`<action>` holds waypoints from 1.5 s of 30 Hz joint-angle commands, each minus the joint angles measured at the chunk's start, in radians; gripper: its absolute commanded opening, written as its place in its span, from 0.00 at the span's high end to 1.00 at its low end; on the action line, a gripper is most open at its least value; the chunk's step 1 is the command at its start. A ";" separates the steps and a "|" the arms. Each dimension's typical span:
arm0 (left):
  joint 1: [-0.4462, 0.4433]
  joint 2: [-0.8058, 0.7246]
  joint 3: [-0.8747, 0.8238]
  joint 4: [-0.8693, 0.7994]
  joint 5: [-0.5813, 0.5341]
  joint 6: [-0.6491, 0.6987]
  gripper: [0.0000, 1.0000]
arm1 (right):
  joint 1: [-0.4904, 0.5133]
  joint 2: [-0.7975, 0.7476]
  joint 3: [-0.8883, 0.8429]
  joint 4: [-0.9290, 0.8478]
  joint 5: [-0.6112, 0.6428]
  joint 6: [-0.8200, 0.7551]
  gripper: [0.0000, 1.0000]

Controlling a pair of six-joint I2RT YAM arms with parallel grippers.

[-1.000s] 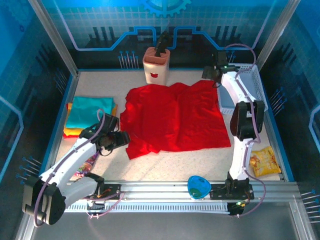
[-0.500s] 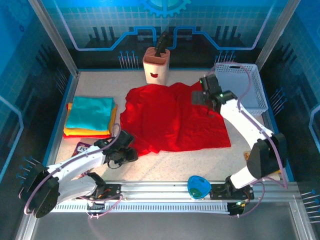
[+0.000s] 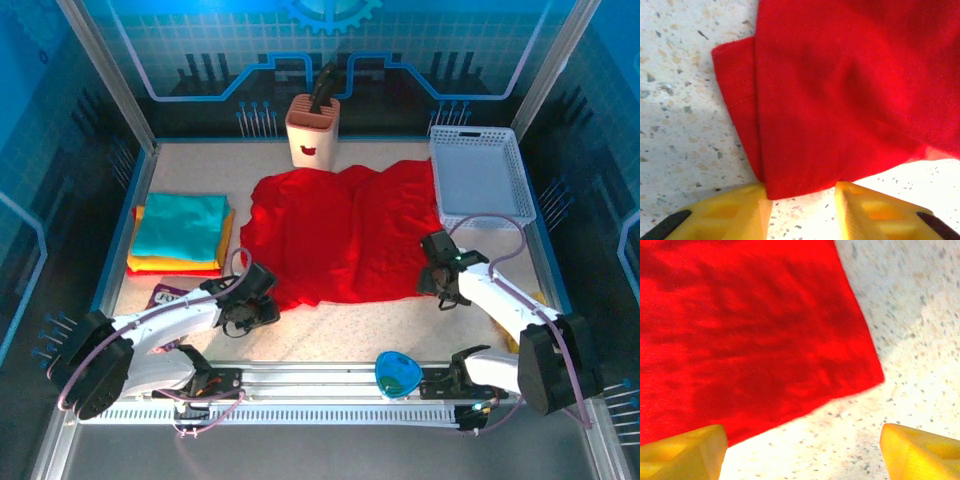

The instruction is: Fold and stack the t-shirts

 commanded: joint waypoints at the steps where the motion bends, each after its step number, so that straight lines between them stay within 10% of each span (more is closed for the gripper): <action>1: -0.006 0.020 0.017 0.011 -0.058 0.001 0.65 | -0.039 -0.019 -0.002 0.045 -0.056 0.041 0.23; 10: -0.002 -0.017 0.074 -0.056 -0.100 0.017 1.00 | -0.080 0.112 -0.002 0.162 -0.117 0.071 0.51; 22: 0.044 -0.121 0.311 -0.316 -0.030 0.073 1.00 | -0.112 0.161 0.034 0.192 -0.127 0.049 1.00; 37: 0.446 0.357 0.711 -0.179 0.309 0.361 1.00 | -0.139 0.194 0.090 0.213 -0.148 0.003 1.00; 42: 0.454 0.487 0.815 -0.236 0.305 0.415 0.48 | -0.145 0.177 0.084 0.212 -0.150 -0.008 1.00; 45: 0.453 0.422 0.738 -0.213 0.275 0.400 0.42 | -0.144 0.162 0.072 0.218 -0.147 -0.016 1.00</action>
